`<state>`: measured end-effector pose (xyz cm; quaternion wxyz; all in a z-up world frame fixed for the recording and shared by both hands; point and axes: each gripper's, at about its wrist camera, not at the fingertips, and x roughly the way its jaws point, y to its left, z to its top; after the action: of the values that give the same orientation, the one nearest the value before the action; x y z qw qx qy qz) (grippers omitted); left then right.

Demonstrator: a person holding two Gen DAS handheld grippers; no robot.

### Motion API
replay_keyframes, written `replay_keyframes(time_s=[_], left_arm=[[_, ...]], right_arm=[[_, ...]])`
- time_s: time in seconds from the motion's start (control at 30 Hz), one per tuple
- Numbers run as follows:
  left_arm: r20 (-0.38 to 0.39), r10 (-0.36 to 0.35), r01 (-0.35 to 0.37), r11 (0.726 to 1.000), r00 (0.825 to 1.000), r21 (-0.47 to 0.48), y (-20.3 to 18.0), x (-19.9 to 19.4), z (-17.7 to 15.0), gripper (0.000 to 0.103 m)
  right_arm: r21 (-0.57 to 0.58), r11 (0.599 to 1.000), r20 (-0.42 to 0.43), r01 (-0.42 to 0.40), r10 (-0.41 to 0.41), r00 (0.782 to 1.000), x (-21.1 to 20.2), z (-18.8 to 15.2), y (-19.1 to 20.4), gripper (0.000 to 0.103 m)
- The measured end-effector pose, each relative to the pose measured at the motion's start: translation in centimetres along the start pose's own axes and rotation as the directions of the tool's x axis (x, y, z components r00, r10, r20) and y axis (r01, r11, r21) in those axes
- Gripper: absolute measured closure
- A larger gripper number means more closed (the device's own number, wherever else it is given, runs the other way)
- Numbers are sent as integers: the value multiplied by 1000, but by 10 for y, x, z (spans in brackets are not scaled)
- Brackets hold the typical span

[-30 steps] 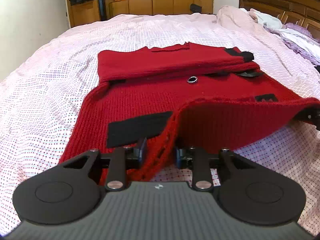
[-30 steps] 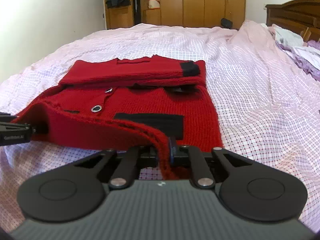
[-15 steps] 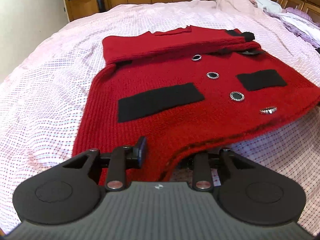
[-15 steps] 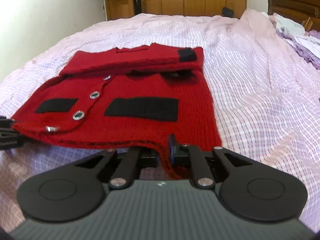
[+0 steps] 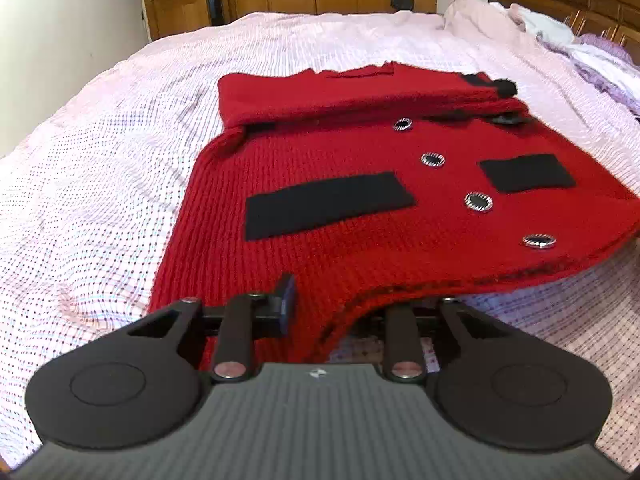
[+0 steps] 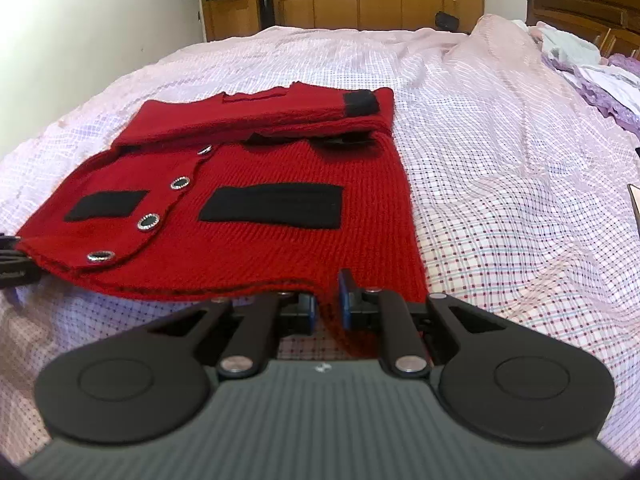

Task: Fold small clothes
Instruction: 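Close both grippers on the cardigan hem, then lift the hem with both grippers and fold it onto the collar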

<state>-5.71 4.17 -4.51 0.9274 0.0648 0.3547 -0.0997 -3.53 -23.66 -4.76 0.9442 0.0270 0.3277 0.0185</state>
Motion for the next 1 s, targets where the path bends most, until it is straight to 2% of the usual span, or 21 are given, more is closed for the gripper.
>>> replay_keyframes(time_s=[0.13, 0.23, 0.43, 0.57, 0.7, 1.0], left_arm=[[22, -15, 15, 1000, 1000, -10, 1, -5, 8, 89], [65, -26, 27, 1000, 998, -15, 4, -14, 21, 91], [154, -29, 28, 1000, 988, 13, 10, -22, 65, 92], [205, -6, -5, 998, 979, 55, 11, -17, 95, 93], [213, 2, -13, 998, 977, 55, 18, -3, 128, 94], [208, 6, -14, 999, 978, 36, 38, 34, 210, 94]], right_arm=[[0, 1000, 33, 3, -3, 999, -3, 3, 3, 92], [-10, 1000, 74, 6, -5, 997, -7, 11, 7, 93], [-32, 999, 145, 17, -12, 989, -9, 41, 11, 94], [-72, 997, 199, 27, -12, 980, -6, 70, 16, 94], [-82, 996, 227, 31, -11, 974, 6, 102, 19, 94], [-71, 995, 234, 68, -49, 971, 43, 177, 20, 94]])
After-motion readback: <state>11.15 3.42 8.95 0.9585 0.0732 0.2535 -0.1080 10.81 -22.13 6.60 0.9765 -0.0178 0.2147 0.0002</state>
